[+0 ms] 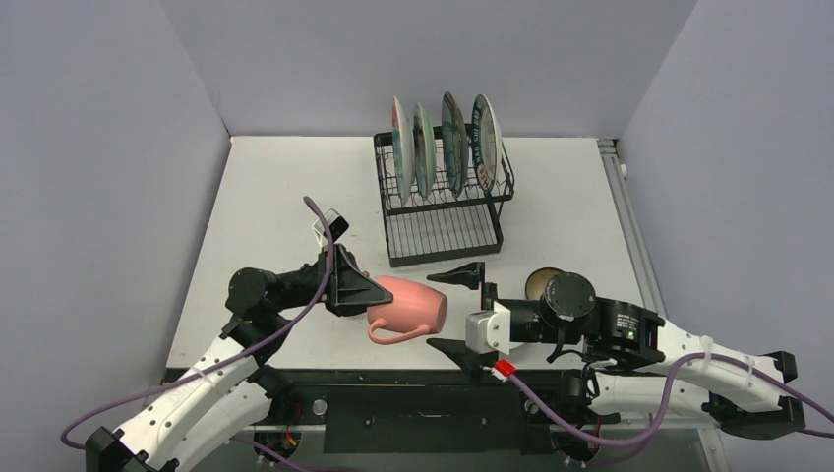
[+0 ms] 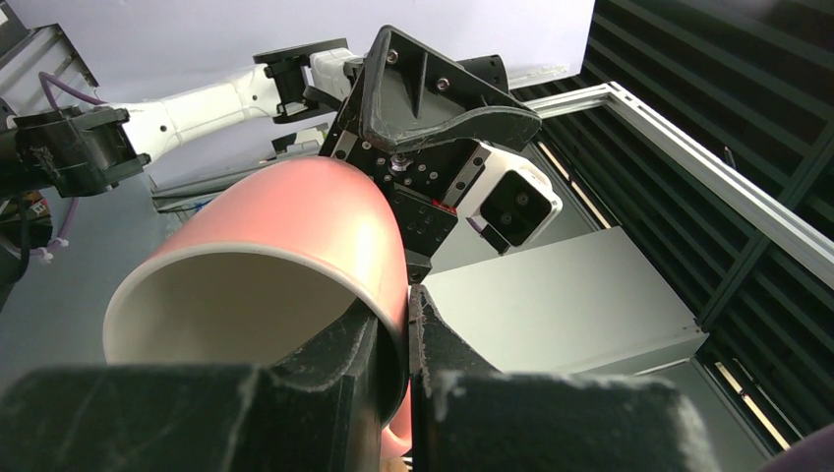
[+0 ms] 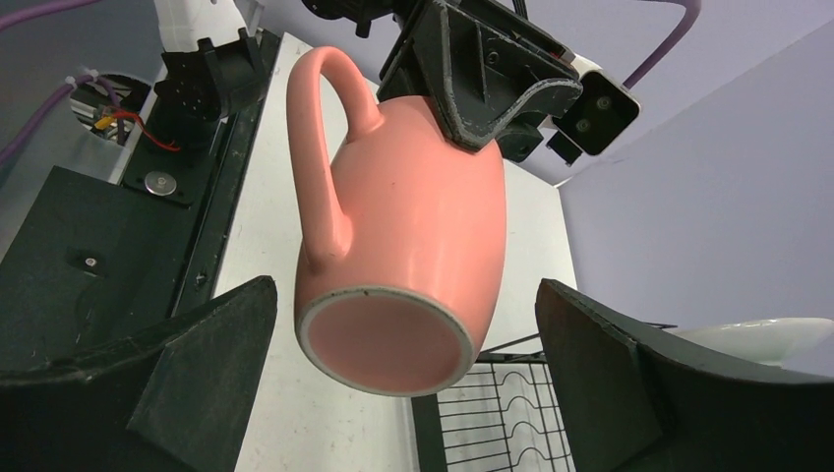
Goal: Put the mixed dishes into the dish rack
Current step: Turn the cup upside down in the dish rack.
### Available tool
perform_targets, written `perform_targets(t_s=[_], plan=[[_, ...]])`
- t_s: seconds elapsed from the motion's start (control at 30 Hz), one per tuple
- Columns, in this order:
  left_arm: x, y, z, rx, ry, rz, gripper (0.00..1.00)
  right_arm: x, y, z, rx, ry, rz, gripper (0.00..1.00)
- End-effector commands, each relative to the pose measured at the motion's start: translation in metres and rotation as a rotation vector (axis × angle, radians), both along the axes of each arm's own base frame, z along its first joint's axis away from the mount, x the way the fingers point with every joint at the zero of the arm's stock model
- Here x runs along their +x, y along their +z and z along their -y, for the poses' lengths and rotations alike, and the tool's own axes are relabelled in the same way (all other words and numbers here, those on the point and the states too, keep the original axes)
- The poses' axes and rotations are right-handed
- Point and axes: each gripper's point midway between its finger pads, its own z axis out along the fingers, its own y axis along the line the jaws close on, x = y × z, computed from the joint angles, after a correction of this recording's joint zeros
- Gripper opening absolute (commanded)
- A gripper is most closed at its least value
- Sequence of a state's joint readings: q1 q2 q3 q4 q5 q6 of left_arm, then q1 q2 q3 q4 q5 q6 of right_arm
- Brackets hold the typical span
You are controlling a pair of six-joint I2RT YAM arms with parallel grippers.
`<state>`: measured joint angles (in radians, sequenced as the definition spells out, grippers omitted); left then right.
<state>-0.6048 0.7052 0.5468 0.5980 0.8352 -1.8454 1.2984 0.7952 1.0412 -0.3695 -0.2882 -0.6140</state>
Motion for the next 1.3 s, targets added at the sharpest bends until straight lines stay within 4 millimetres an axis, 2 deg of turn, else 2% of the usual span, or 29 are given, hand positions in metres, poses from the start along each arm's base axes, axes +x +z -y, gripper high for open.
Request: perform_targets(t_s=[0.0,0.53,0.77,0.97,1.23,1.27], plan=[[-0.018,0.05,-0.015,-0.132,0.004,0.162,0.0,0.002,0.014,-0.011,0.052,0.001,0.031,1.0],[-0.02,0.053,-0.015,-0.139,-0.015,0.177,0.0,0.006,0.006,-0.026,0.033,-0.013,0.041,1.0],[-0.02,0.053,-0.015,-0.142,-0.019,0.177,0.0,0.008,0.005,-0.03,0.028,-0.017,0.045,0.93],[-0.021,0.054,-0.015,-0.145,-0.024,0.179,0.0,0.009,0.001,-0.032,0.007,-0.017,0.044,0.81],[-0.019,0.051,-0.014,-0.147,-0.026,0.167,0.0,0.01,0.004,-0.028,0.005,-0.028,0.048,0.53],[-0.019,0.05,-0.014,-0.146,-0.025,0.162,0.05,0.01,0.004,-0.027,0.007,-0.03,0.048,0.5]])
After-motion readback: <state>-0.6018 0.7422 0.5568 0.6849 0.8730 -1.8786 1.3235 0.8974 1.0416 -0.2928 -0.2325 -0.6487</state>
